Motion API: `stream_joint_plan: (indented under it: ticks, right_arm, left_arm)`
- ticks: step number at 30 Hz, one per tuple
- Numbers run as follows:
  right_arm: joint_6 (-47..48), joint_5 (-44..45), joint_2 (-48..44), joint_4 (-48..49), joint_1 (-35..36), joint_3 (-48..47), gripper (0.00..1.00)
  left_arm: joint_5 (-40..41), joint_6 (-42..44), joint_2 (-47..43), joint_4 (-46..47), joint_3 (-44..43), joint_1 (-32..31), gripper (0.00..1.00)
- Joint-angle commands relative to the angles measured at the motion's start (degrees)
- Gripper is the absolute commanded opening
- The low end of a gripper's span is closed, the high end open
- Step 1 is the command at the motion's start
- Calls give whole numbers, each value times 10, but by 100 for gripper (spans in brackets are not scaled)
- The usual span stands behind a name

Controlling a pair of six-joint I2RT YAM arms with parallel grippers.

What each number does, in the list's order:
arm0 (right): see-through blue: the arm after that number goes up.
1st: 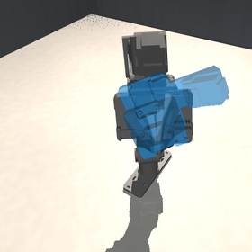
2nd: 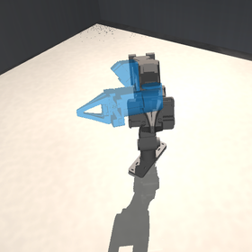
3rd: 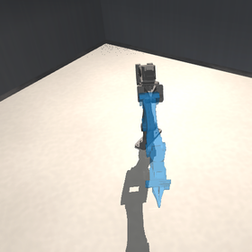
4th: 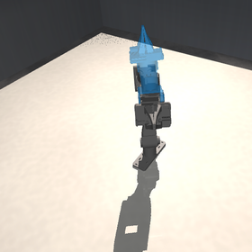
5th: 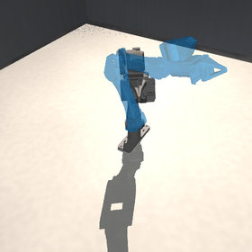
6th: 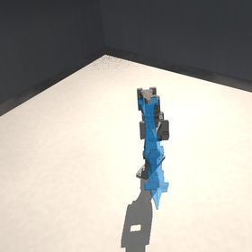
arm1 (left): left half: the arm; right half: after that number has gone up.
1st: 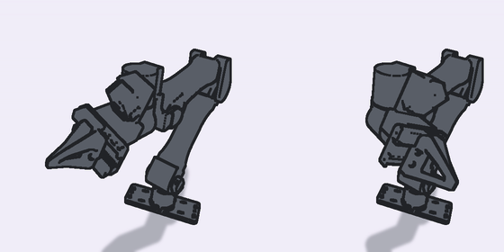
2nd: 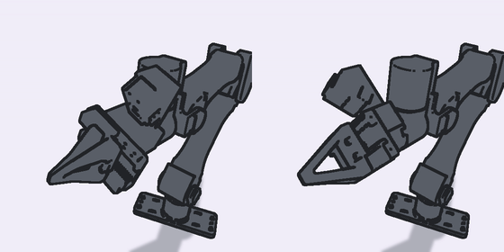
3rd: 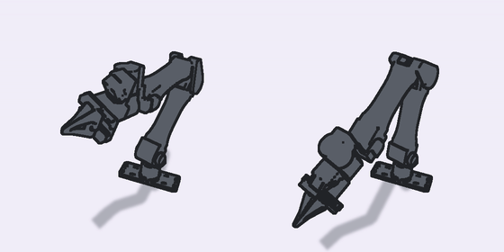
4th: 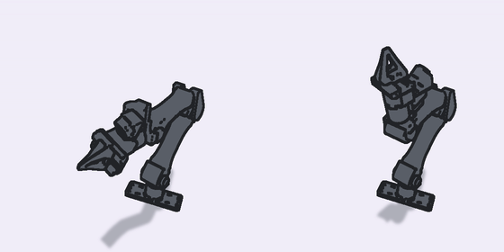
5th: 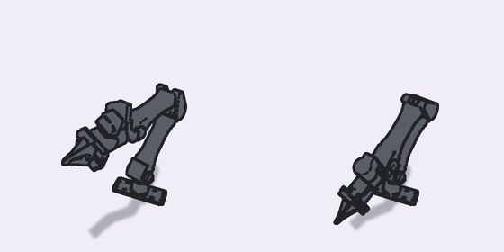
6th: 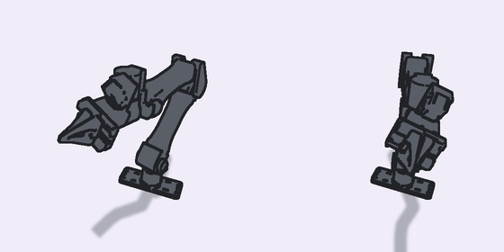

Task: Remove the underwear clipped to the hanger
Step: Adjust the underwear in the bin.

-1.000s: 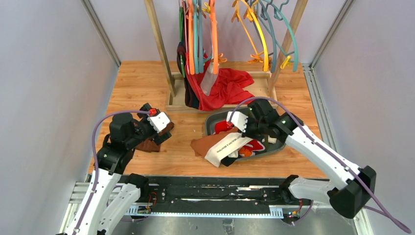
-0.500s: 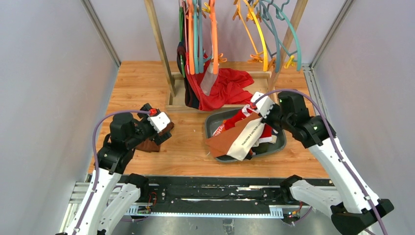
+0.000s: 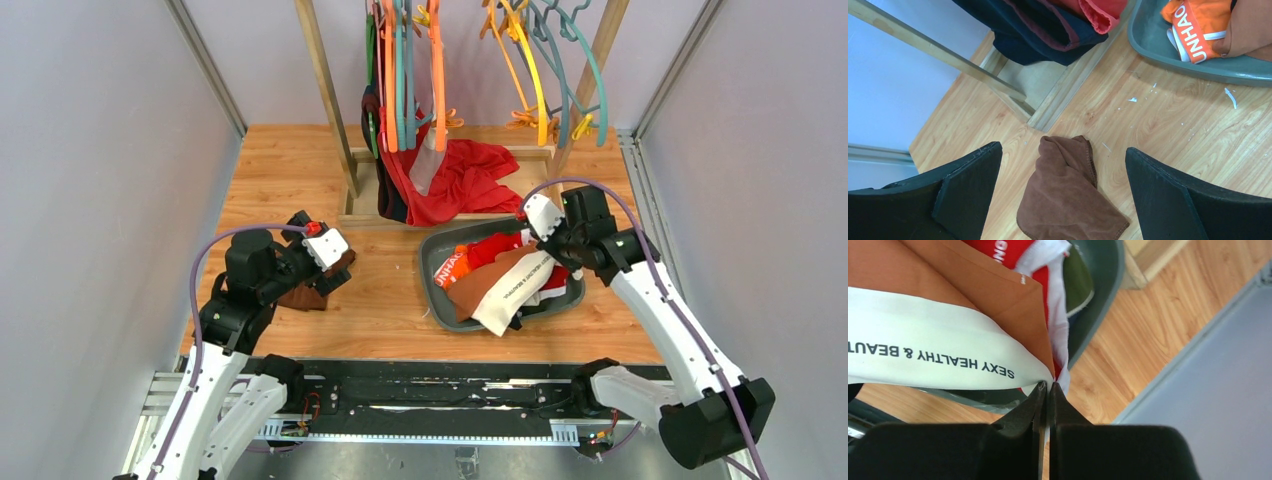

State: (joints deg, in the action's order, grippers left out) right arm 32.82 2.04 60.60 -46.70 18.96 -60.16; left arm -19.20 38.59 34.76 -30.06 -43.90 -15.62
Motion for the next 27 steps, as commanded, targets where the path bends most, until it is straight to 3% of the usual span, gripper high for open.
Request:
stream_joint_plan:
  ticks: [1,6,13,14,15,16,19,23,27]
  right_arm:
    - [6,-112,10,39,-7,29,5]
    - [-13,-212,71,81,14,61,6]
    - [3,-172,165,48,44,50,8]
    - [7,-163,163,40,44,42,10]
    - [18,-154,128,33,44,32,27]
    - [20,-154,110,33,44,29,34]
    - [34,-161,67,25,49,20,51]
    - [50,-146,28,14,82,18,56]
    - [65,-148,14,10,134,39,54]
  left_arm:
    - [-8,4,0,20,1,-1,98]
    - [-8,5,-5,18,1,-1,98]
    - [-7,10,-10,16,3,-1,98]
    - [-7,10,-10,17,3,-1,98]
    - [-8,11,-8,18,3,-1,98]
    - [-8,11,-8,18,2,-1,98]
    - [-6,10,-11,18,2,-1,98]
    - [-4,11,-14,16,1,-1,98]
    - [-3,11,-15,18,1,-1,98]
